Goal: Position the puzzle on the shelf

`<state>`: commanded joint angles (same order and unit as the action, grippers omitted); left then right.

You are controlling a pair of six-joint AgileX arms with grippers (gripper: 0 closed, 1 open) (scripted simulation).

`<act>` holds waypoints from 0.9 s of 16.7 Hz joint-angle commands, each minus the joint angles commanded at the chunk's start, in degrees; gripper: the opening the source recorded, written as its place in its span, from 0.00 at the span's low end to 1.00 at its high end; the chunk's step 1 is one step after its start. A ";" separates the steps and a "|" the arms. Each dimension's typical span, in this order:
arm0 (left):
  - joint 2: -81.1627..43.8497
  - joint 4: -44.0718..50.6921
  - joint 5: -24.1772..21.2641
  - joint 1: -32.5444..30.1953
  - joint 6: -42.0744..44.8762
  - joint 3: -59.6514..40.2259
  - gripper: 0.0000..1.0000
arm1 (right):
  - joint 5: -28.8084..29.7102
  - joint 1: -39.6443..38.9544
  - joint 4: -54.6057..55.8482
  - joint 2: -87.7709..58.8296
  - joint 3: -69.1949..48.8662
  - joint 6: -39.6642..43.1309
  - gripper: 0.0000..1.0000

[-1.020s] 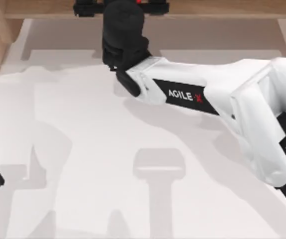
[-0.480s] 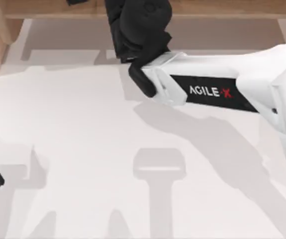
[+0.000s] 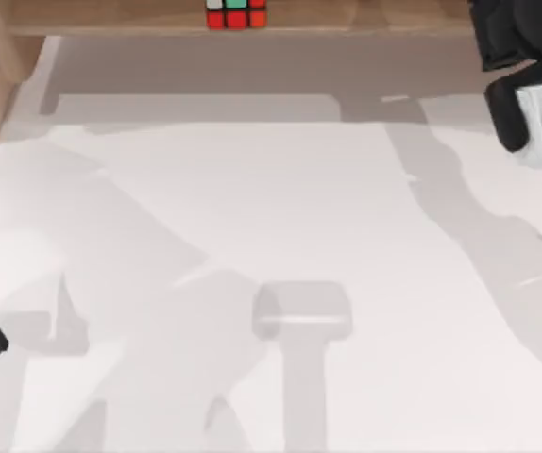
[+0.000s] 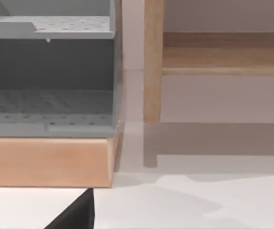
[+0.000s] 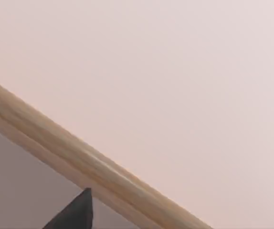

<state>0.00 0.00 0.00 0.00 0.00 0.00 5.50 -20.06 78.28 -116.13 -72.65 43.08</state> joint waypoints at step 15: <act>0.00 0.00 0.00 0.00 0.00 0.00 1.00 | -39.46 62.88 16.17 8.25 43.15 39.46 1.00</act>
<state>0.00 0.00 0.00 0.00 0.00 0.00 -33.96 42.82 94.45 -107.88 -29.50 82.55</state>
